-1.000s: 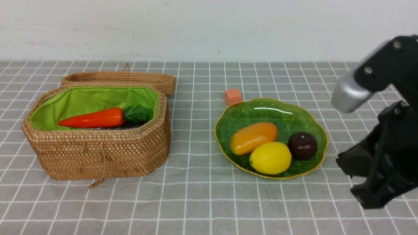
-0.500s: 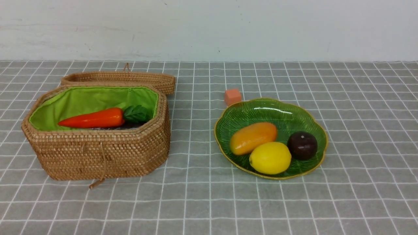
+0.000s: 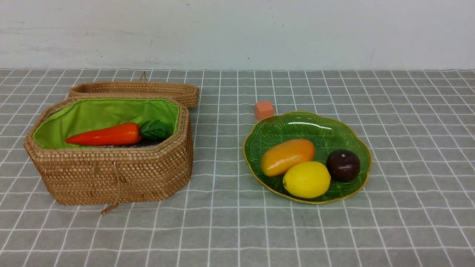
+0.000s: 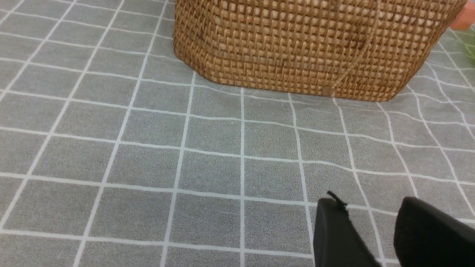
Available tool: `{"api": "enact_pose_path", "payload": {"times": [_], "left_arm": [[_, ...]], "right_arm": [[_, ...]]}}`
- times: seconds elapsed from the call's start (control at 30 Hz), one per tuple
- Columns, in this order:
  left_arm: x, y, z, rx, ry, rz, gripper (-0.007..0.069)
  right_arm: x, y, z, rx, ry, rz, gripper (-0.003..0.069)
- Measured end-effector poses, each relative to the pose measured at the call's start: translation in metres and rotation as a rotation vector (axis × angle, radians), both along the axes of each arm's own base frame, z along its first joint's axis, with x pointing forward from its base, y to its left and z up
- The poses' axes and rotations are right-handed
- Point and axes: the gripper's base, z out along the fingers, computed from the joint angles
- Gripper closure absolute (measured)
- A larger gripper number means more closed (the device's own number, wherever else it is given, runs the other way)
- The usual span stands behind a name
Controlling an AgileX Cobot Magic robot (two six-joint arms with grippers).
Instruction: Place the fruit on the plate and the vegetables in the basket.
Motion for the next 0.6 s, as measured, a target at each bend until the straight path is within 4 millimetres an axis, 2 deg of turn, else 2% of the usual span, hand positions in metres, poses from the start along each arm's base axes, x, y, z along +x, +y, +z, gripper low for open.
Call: {"api": "enact_pose_path", "payload": {"times": [0.03, 0.07, 0.6], "left_arm": [[0.0, 0.0, -0.0001, 0.0, 0.001, 0.0, 0.0386], [-0.0001, 0.0, -0.0002, 0.0, 0.002, 0.0, 0.0386], [-0.0001, 0.0, -0.0002, 0.0, 0.002, 0.0, 0.0386]], "right_arm": [[0.0001, 0.0004, -0.011, 0.014, 0.042, 0.001, 0.0656], [0.0001, 0.0007, -0.0132, 0.021, 0.051, 0.002, 0.0656], [0.0004, 0.0048, -0.0128, 0.031, 0.04, 0.074, 0.0638]]}}
